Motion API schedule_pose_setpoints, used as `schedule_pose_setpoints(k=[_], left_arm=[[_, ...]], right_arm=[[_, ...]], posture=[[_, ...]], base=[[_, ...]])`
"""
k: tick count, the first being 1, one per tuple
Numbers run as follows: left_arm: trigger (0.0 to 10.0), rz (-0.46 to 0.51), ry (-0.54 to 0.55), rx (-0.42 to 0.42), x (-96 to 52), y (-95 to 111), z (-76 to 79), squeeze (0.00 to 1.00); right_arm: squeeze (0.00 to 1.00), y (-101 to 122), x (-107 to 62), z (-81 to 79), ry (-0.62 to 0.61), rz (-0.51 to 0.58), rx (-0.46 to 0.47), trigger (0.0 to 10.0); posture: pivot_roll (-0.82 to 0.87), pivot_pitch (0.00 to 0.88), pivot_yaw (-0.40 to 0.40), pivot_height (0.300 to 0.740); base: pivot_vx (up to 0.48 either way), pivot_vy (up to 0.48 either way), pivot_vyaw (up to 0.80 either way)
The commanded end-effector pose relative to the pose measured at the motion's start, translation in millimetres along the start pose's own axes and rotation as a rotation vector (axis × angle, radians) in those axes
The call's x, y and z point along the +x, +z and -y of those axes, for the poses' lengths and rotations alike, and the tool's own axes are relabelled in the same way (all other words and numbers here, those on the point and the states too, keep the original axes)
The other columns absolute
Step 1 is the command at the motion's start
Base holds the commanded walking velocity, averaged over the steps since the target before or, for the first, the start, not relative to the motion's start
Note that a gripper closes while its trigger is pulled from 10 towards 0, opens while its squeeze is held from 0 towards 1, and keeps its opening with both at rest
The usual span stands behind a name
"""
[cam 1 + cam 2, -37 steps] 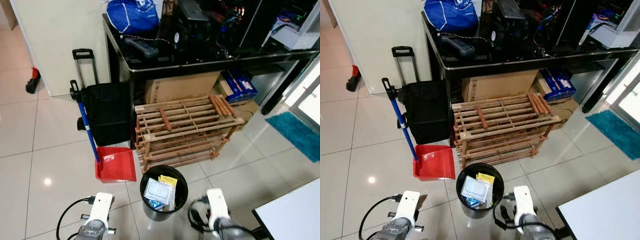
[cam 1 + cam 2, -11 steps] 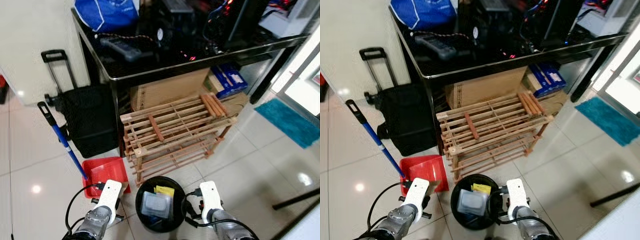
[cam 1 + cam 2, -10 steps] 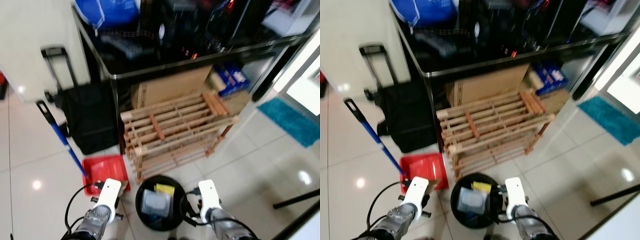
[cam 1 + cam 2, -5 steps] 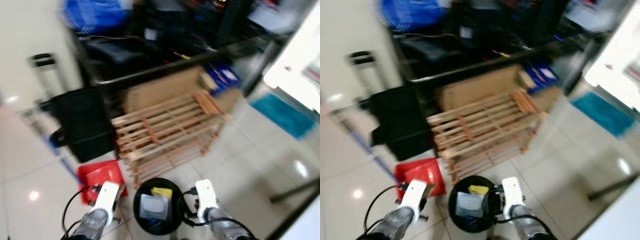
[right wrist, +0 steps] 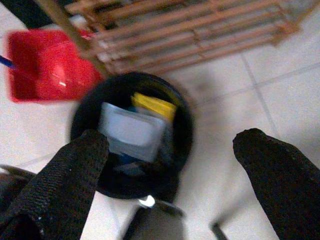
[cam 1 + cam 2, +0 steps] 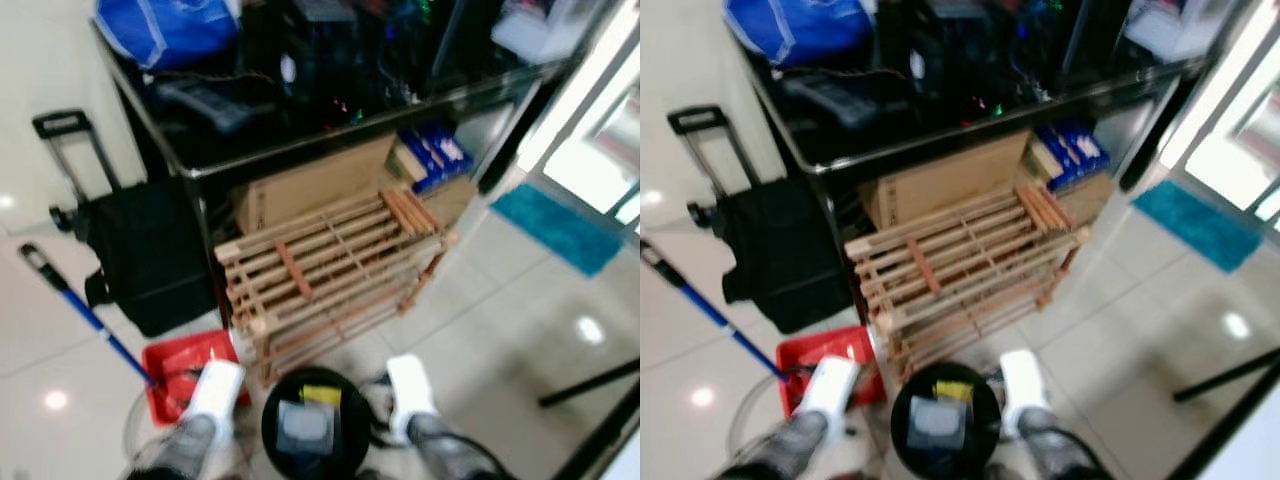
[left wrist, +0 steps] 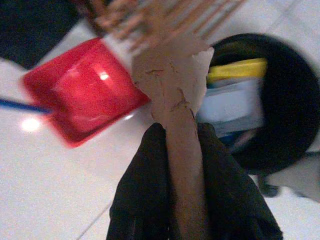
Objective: Picking trash to rubbish bin
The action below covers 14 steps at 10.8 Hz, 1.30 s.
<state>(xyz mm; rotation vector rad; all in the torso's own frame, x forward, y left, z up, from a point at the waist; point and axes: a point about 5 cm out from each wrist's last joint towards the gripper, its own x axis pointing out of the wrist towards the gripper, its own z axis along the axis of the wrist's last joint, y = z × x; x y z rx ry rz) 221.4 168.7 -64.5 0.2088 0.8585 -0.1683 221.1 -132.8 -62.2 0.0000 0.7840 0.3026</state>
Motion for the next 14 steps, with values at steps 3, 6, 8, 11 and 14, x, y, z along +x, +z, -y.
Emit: schedule_pose_setpoints(k=[3,6,8,11,14], left_arm=[[10.0,0.030,-0.136,-0.035,0.9,7.2,10.8,0.00],[10.0,0.071,-0.241,0.009,3.5,23.8,33.6,0.00],[10.0,0.068,-0.305,0.042,2.9,23.7,48.0,0.00],[10.0,0.060,-0.323,0.069,2.0,19.4,49.0,0.00],[10.0,0.050,-0.284,0.102,2.0,16.7,38.6,0.00]], right_arm=[[0.00,-1.9,0.0,-3.7,0.028,-0.007,-0.025,10.0],[0.00,15.2,0.6,-8.5,0.166,0.061,-0.052,10.0],[0.00,27.5,-3.6,-20.3,0.287,0.143,-0.045,10.0],[0.00,32.7,-11.5,-30.4,0.346,0.190,-0.066,10.0],[0.00,35.8,-17.4,-34.9,0.352,0.204,-0.062,10.0]], posture=[[-0.01,0.143,-0.100,0.740],[-0.06,0.201,-0.108,0.740],[-0.11,0.276,-0.124,0.740],[-0.13,0.317,-0.133,0.740],[-0.12,0.310,-0.130,0.740]], base=[[0.000,0.000,0.00],[0.000,0.000,0.00],[0.000,0.000,0.00],[0.000,0.000,0.00],[0.000,0.000,0.00]])
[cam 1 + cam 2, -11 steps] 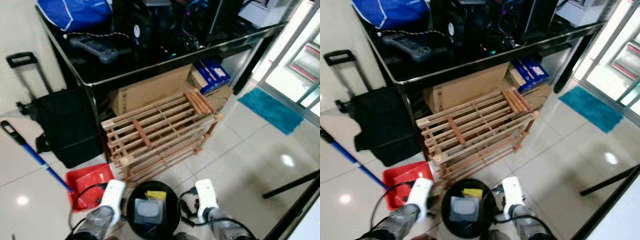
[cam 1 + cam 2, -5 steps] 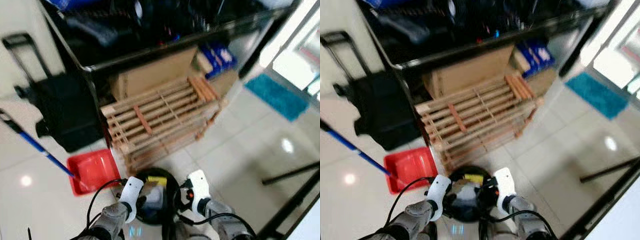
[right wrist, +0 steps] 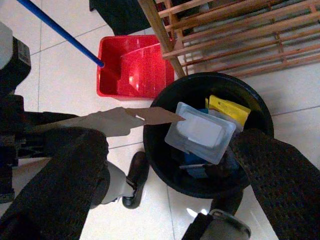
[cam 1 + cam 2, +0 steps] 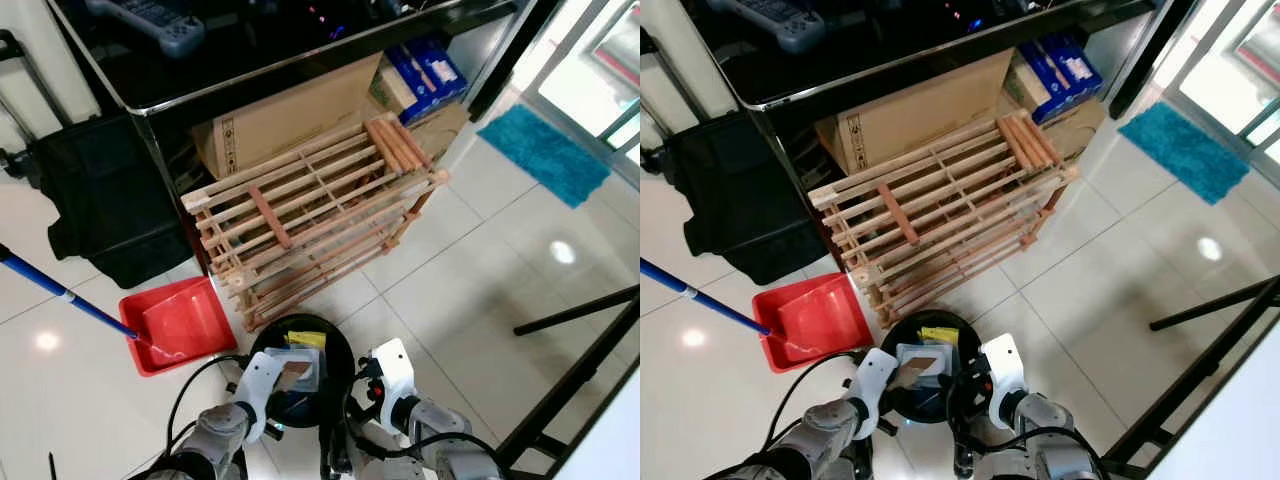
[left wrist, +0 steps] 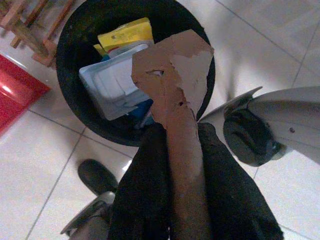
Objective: Picking trash to rubbish bin
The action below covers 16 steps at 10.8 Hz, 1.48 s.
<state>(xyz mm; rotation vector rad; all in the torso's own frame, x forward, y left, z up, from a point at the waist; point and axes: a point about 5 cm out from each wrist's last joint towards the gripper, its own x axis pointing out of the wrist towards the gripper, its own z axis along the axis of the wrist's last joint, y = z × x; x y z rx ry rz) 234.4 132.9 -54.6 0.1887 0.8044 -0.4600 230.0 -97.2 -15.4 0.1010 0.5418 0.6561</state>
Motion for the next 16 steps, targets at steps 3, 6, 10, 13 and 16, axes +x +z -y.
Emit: schedule_pose_setpoints(k=[3,6,10,13,16], left_arm=[[10.0,-0.027,0.008,0.031,-0.7,-9.0,4.0,1.00],[10.0,-0.022,0.011,0.049,-0.7,-7.0,2.4,1.00],[10.0,-0.019,0.015,0.050,-1.0,-6.4,0.9,1.00],[10.0,-0.007,0.048,0.046,-1.1,-3.6,-2.6,0.00],[10.0,-0.020,0.219,-0.001,-10.6,-16.7,-25.3,0.00]], right_arm=[[0.00,-8.3,-7.8,-0.9,-0.007,-0.039,0.023,10.0],[0.00,-9.3,-8.2,-3.6,-0.006,-0.048,0.031,10.0],[0.00,-11.0,-9.1,-5.4,-0.006,-0.058,0.039,10.0],[0.00,-14.3,-7.2,-3.8,-0.019,-0.073,0.047,10.0],[0.00,-28.3,-8.1,29.2,-0.277,-0.148,0.044,10.0]], posture=[[-0.12,0.305,-0.127,0.740],[-0.11,0.311,-0.125,0.740],[-0.11,0.323,-0.127,0.740],[-0.09,0.307,-0.124,0.740],[-0.04,0.229,-0.099,0.740]], base=[[0.000,0.000,0.00],[0.000,0.000,0.00],[0.000,0.000,0.00],[0.000,0.000,0.00],[0.000,0.000,0.00]])
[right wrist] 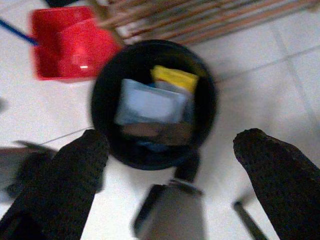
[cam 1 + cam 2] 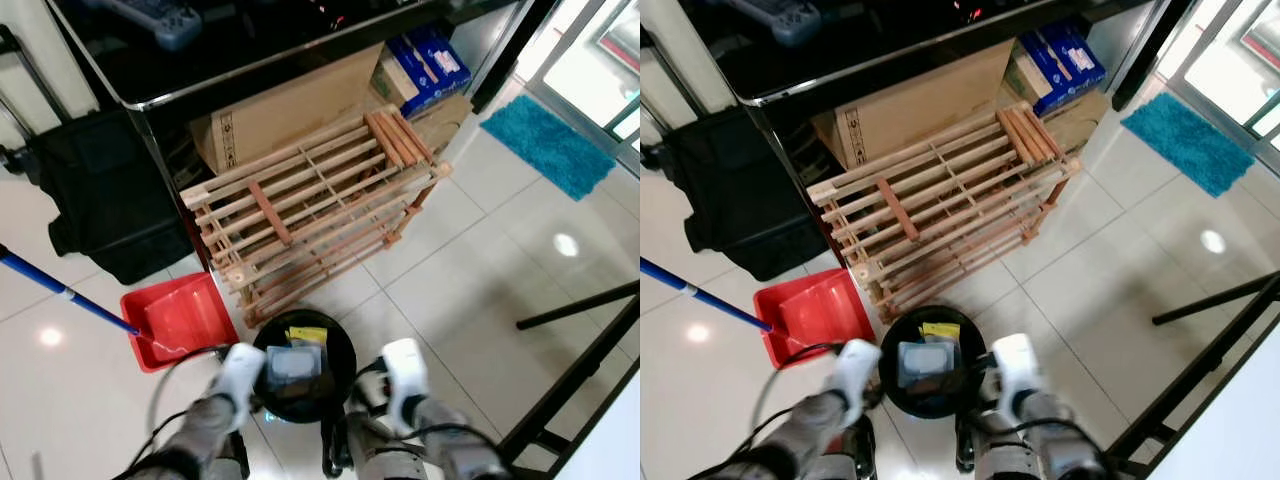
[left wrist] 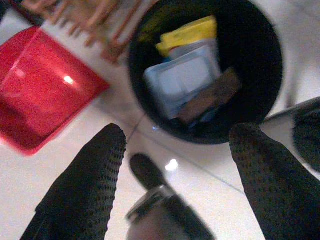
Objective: Picking trash to rubbish bin
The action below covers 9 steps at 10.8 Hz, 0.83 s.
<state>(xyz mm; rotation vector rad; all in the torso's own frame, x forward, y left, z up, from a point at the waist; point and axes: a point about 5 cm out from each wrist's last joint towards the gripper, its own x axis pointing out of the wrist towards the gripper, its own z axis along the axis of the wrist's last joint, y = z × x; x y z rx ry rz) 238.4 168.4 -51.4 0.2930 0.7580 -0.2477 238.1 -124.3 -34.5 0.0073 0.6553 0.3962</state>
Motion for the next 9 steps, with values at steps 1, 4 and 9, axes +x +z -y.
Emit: schedule_pose_setpoints(k=[1,4,9], left_arm=[[10.0,-0.043,0.005,-0.023,-3.7,-16.5,3.2,0.00],[10.0,-0.071,0.094,-0.051,-10.5,-31.5,-13.3,0.00],[10.0,-0.075,0.143,-0.074,-9.9,-28.9,-18.9,0.00]], right_arm=[[0.00,-18.5,-4.4,6.8,-0.048,-0.066,0.018,10.0],[0.00,-36.0,-7.9,22.6,-0.156,-0.146,0.054,10.0],[0.00,-55.0,-14.0,26.2,-0.200,-0.227,0.079,10.0]], posture=[[-0.02,0.192,-0.094,0.740],[0.02,0.109,-0.085,0.740],[0.03,0.066,-0.095,0.740]], base=[[0.000,0.000,0.00],[0.000,0.000,0.00],[0.000,0.000,0.00]])
